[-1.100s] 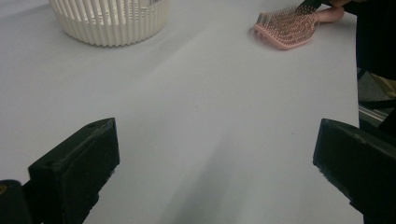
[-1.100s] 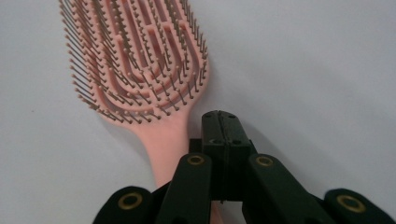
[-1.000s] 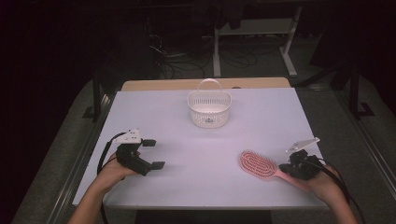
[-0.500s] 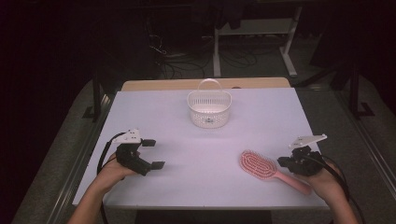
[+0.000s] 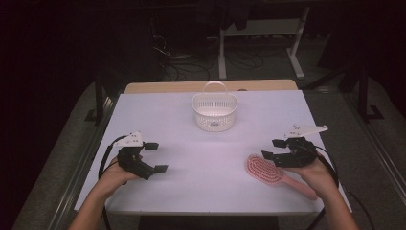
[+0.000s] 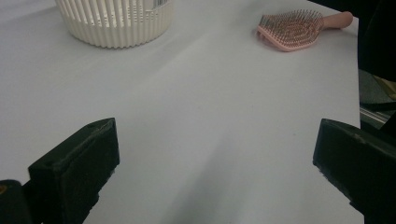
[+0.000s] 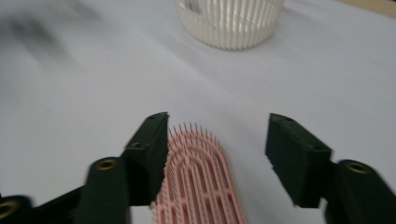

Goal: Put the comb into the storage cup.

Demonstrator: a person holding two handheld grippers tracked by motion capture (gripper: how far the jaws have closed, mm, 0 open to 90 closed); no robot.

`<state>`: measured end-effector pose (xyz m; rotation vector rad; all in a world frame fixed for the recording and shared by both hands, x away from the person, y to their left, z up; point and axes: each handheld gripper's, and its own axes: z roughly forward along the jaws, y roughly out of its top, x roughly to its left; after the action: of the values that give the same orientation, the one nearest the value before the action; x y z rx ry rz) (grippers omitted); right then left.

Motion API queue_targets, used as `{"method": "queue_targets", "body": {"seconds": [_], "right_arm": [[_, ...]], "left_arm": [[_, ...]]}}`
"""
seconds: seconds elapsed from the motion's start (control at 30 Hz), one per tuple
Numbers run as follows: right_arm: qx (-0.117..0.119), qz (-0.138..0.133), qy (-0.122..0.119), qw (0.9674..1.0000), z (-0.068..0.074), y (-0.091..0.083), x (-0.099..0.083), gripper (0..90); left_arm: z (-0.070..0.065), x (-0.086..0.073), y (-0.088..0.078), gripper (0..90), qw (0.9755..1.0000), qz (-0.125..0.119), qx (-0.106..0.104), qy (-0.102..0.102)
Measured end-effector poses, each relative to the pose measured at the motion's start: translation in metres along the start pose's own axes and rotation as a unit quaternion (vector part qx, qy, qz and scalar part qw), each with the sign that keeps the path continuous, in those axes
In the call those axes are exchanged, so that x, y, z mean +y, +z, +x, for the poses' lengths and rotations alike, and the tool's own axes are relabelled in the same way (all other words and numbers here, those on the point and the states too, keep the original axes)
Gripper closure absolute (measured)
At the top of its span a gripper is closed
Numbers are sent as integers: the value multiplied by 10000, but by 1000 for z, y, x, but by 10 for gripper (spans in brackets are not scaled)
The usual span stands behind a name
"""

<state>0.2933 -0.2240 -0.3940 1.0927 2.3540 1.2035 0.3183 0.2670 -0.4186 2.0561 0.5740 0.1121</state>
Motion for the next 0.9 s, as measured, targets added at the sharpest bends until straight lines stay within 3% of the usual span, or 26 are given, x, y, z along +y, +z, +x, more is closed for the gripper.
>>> {"method": "queue_targets", "body": {"seconds": [0.17, 0.3, 0.33, 0.9], "right_arm": [[158, -235, -109, 9995, 10, 16, 8, 134], [168, -291, -201, 9992, 14, 24, 9, 65], [223, -300, -190, 9991, 15, 28, 9, 9], [263, -297, -275, 9988, 14, 25, 11, 3]], "left_arm": [[0, -1, -1, 5, 10000, 0, 19, -8], [0, -2, -1, 5, 10000, 14, -1, -14], [0, -3, -1, 5, 10000, 23, -23, -20], [0, -7, -2, 5, 10000, 19, -58, -39]]}}
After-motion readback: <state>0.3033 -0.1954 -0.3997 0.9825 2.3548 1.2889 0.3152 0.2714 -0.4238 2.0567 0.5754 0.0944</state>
